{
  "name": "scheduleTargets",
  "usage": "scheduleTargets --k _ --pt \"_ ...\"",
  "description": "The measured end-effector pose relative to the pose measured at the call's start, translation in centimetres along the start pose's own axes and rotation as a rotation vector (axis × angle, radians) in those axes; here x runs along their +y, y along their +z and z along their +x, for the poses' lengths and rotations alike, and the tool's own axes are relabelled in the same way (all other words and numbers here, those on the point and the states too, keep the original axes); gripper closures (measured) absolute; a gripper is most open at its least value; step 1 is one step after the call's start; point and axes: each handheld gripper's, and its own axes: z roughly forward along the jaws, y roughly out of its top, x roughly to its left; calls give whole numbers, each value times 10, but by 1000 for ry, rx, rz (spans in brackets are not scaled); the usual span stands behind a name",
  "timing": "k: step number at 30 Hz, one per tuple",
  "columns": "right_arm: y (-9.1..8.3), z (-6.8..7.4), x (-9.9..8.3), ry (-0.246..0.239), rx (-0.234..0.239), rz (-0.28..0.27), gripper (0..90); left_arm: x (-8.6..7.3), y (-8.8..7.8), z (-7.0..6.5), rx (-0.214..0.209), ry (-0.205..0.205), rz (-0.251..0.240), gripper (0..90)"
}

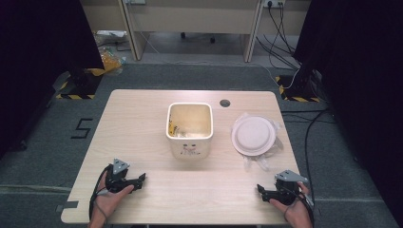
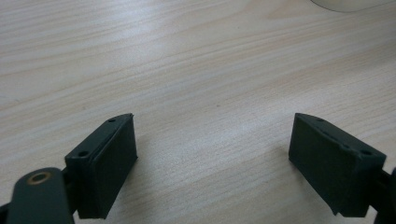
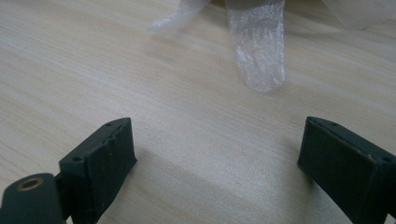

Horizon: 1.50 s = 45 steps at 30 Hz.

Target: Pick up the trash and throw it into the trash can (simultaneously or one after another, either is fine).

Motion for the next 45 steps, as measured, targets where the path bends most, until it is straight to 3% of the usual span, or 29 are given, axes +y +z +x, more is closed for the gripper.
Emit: scheduleTargets --k 8,10,15,21,30,33,35,45 --pt "-1 -2 0 19 13 -9 117 0 0 0 0 0 0 144" --pt "-3 -7 -1 55 34 -26 162 0 0 0 0 0 0 144" --pt "-9 -14 -3 94 54 -65 179 0 0 0 0 0 0 143" --pt "-16 -22 6 112 36 -95 174 0 0 0 0 0 0 143" --pt "-21 -39 43 135 0 -135 156 0 0 0 0 0 0 143" --pt "-16 -43 56 143 -1 -133 155 0 0 0 1 0 0 142" --pt "-13 -45 65 124 -11 -120 156 0 0 0 1 0 0 142" --pt "17 -71 113 150 -46 -91 155 0 0 0 1 0 0 143"
